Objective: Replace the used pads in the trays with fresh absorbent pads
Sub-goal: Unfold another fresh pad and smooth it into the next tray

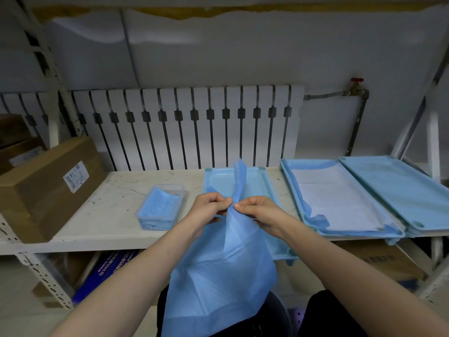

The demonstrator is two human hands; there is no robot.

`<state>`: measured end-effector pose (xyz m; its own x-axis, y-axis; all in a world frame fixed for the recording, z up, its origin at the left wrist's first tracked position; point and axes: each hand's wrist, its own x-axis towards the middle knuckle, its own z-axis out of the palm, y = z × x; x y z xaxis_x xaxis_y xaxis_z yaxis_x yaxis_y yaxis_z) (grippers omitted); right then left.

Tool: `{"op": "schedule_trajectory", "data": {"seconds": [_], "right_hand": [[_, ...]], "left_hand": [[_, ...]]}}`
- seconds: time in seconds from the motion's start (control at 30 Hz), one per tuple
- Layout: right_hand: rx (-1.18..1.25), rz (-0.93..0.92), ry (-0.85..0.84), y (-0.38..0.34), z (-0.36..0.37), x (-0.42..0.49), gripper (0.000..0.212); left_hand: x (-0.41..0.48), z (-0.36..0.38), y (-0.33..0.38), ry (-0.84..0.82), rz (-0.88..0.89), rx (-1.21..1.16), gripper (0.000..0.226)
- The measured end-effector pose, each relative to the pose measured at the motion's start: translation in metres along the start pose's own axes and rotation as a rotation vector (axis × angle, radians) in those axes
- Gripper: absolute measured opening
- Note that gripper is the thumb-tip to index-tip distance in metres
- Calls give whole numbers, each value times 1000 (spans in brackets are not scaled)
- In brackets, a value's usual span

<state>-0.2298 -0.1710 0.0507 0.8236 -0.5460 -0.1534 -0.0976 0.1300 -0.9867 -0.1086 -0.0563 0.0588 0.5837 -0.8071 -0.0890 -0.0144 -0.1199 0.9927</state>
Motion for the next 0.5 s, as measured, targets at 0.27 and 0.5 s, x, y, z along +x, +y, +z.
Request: {"op": "schedule_trajectory", "data": {"seconds": [0.27, 0.5], "right_hand": [[-46, 79, 45, -3, -3, 7, 22], [68, 117, 251, -3, -30, 18, 29]], "left_hand": [[3, -10, 2, 87, -59, -36, 27], [11, -28, 10, 220, -244, -415, 22]]}}
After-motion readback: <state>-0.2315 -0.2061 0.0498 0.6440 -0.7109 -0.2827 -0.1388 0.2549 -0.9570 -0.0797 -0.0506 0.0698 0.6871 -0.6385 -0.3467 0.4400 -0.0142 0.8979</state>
